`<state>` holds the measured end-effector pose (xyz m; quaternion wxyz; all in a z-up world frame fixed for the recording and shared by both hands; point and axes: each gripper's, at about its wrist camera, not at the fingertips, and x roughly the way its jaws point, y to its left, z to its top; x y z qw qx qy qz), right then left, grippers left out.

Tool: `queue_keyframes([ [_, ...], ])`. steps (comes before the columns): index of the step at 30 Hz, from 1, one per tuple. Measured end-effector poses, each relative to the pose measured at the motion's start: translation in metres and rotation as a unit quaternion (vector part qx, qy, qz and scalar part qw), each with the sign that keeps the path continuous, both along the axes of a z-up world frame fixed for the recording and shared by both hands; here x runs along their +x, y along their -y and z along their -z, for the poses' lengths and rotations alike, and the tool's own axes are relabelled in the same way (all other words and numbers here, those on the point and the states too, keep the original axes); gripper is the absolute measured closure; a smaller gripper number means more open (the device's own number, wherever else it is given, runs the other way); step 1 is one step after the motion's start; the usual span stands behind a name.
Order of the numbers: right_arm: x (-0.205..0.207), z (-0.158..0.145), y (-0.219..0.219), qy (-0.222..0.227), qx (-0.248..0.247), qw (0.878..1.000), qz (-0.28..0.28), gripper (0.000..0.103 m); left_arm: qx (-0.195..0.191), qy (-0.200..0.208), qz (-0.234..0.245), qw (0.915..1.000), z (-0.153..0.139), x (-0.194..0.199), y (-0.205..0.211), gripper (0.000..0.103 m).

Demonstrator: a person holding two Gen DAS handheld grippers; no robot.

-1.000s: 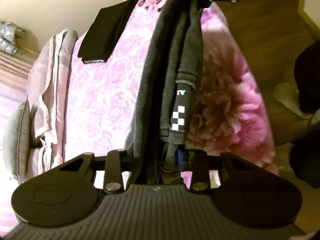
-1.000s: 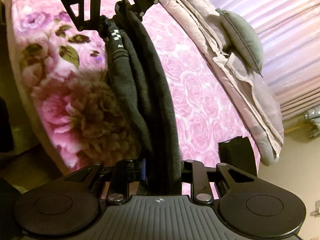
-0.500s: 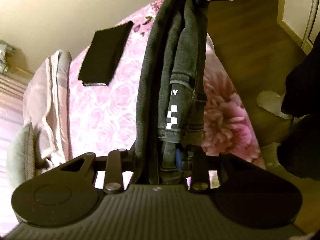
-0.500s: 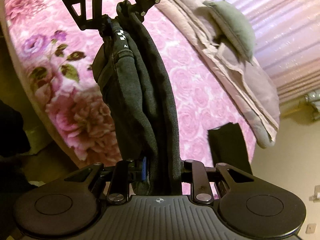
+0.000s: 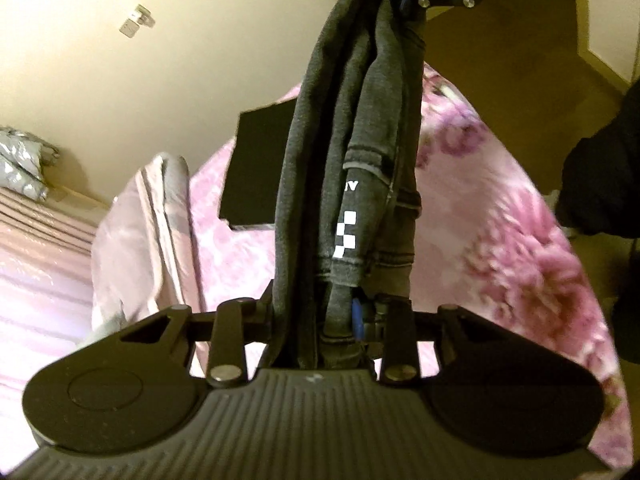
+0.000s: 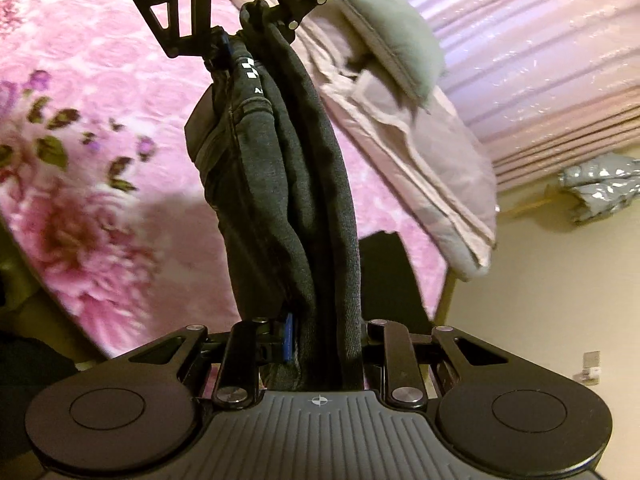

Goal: Fold clothes
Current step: 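Lift the green cloth and jeans stack up with both grippers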

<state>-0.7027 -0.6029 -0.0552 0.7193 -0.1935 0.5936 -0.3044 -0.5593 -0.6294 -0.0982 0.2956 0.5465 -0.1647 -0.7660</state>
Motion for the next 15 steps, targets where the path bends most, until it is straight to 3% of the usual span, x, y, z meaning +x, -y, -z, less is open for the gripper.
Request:
queue_keyframes([
  [6,-0.049,-0.002,0.079,-0.005,-0.019,1.000,-0.007,0.080,-0.029,-0.003,-0.010,0.9995,0.001,-0.046,0.081,0.073],
  [15,-0.148,-0.001,0.269,-0.001,-0.038,0.998,-0.057,0.080,-0.037,0.002,-0.066,0.9971,0.010,-0.128,0.265,0.073],
])
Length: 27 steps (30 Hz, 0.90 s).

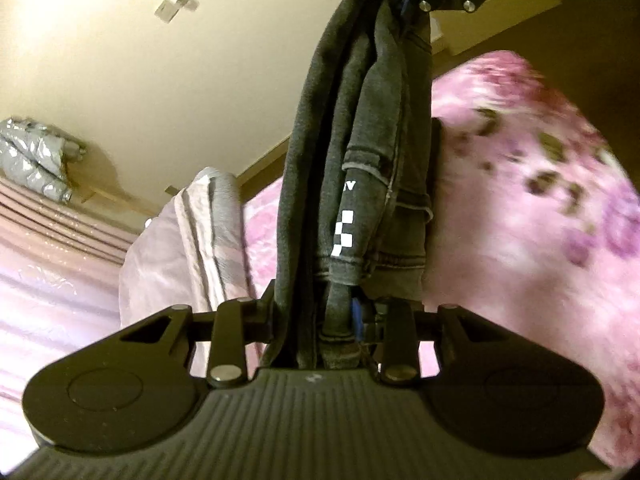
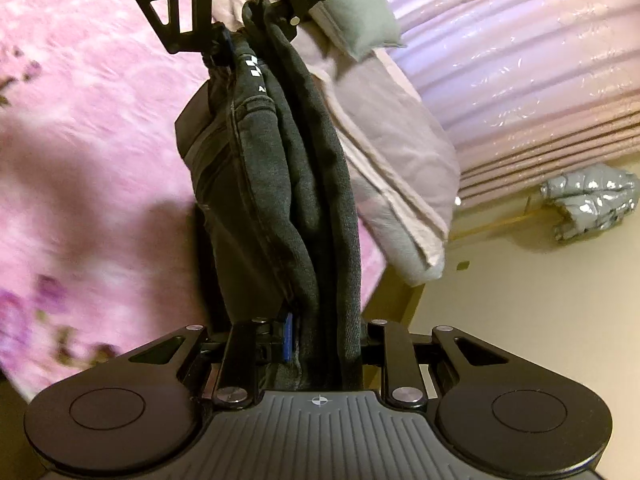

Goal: Fold clothes

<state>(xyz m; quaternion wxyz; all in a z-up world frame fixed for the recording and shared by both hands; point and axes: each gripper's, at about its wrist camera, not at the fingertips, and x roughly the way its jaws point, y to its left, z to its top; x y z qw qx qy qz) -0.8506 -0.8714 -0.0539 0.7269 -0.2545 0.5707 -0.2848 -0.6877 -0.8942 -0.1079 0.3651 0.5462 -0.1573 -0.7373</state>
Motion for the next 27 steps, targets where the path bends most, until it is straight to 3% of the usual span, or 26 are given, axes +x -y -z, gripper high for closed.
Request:
queue_keyframes([
  [4,-0.030,0.001,0.080,0.009,-0.035,0.999,-0.021,0.080,-0.038,0.005,-0.036,0.9986,0.004,-0.024,0.076,0.073],
  [8,-0.047,0.033,0.136,0.027,-0.084,0.996,-0.025,0.080,-0.065,0.009,-0.056,0.9963,0.040,-0.039,0.118,0.073],
  [11,-0.056,0.100,0.159,0.031,-0.078,0.996,-0.022,0.080,-0.033,0.016,-0.063,0.9973,0.115,-0.053,0.125,0.073],
  [14,-0.063,0.180,0.163,0.021,-0.023,0.999,-0.013,0.080,0.007,0.030,-0.056,0.9979,0.187,-0.066,0.120,0.073],
  [17,-0.075,0.233,0.146,0.005,0.032,0.999,-0.013,0.080,0.038,0.045,-0.036,0.9976,0.237,-0.075,0.101,0.072],
  [21,-0.089,0.238,0.131,0.024,0.053,0.998,0.004,0.078,0.038,0.050,-0.015,0.9979,0.243,-0.076,0.093,0.071],
  [25,-0.085,0.217,0.139,0.049,0.053,0.997,0.028,0.079,0.011,0.081,0.011,0.9966,0.215,-0.070,0.118,0.074],
  [27,-0.079,0.208,0.142,0.063,0.041,0.996,0.038,0.079,-0.024,0.085,0.014,0.9960,0.199,-0.066,0.125,0.075],
])
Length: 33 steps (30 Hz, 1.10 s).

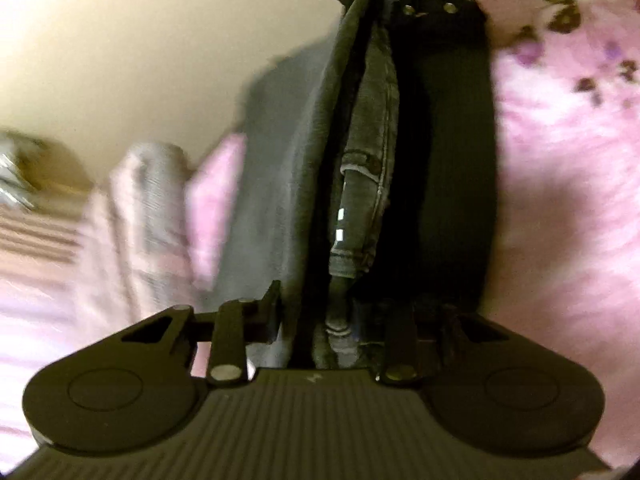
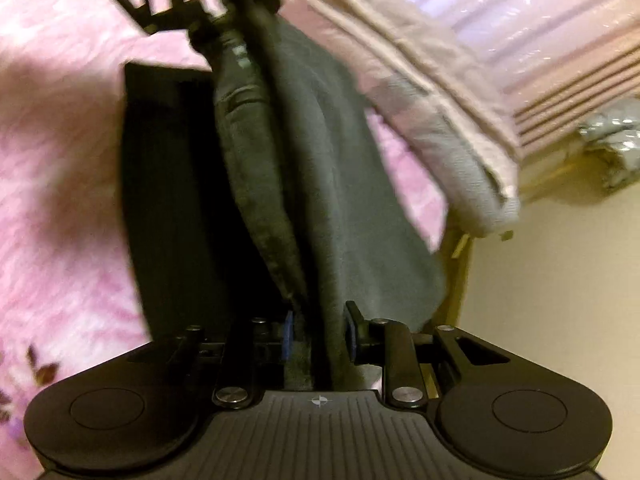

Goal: Fold clothes

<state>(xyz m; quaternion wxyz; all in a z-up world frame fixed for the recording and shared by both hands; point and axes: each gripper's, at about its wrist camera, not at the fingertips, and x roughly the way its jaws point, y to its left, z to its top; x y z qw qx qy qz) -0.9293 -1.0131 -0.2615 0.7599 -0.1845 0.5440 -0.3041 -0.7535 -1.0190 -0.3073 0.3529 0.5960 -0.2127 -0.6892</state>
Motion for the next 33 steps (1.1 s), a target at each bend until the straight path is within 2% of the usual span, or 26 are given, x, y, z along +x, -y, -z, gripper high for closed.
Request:
queue_keyframes([
  [1,0.003,-0.004,0.002,0.007,-0.006,1.000,0.006,0.079,-0.018,0.001,0.002,0.9998,-0.008,0.002,0.003,0.075],
  [3,0.007,-0.005,0.003,0.009,-0.006,1.000,0.008,0.079,-0.011,-0.015,-0.008,0.9998,-0.010,0.004,0.007,0.075],
  [7,0.012,0.017,-0.010,-0.016,0.019,1.000,-0.003,0.079,0.043,-0.022,-0.011,0.9988,0.036,0.003,-0.018,0.073],
  [9,0.007,0.034,-0.017,-0.031,0.031,0.999,-0.013,0.078,0.045,-0.017,-0.004,0.9988,0.059,0.001,-0.034,0.072],
  [12,0.002,0.047,-0.026,-0.034,0.034,0.999,-0.011,0.078,0.034,-0.023,-0.005,0.9991,0.073,0.002,-0.039,0.072],
  [15,0.002,0.045,-0.027,-0.029,0.037,0.999,0.006,0.080,0.034,-0.032,-0.009,0.9989,0.073,0.005,-0.038,0.072],
  [17,0.004,0.035,-0.025,-0.022,0.037,0.999,0.015,0.087,0.031,-0.035,-0.012,0.9988,0.073,0.007,-0.041,0.072],
  [20,0.007,0.031,-0.026,-0.017,0.034,0.999,0.017,0.087,0.028,-0.038,-0.014,0.9988,0.077,0.010,-0.047,0.072],
  [22,0.008,0.040,-0.028,-0.023,0.038,0.999,0.018,0.087,0.028,-0.034,-0.010,0.9990,0.083,0.008,-0.048,0.071],
  [24,0.006,0.043,-0.029,-0.021,0.037,0.999,0.017,0.086,0.028,-0.032,-0.010,0.9990,0.082,0.008,-0.049,0.070],
  [26,0.004,0.042,-0.029,-0.015,0.040,0.999,0.017,0.079,0.036,-0.036,-0.016,0.9986,0.078,0.010,-0.048,0.068],
  [29,-0.007,0.030,-0.032,0.003,0.067,0.997,0.043,0.076,0.056,-0.044,-0.036,0.9968,0.069,0.022,-0.052,0.066],
  [33,-0.023,0.004,-0.036,0.044,0.102,0.990,0.084,0.073,0.082,-0.089,-0.096,0.9880,0.036,0.044,-0.062,0.067],
])
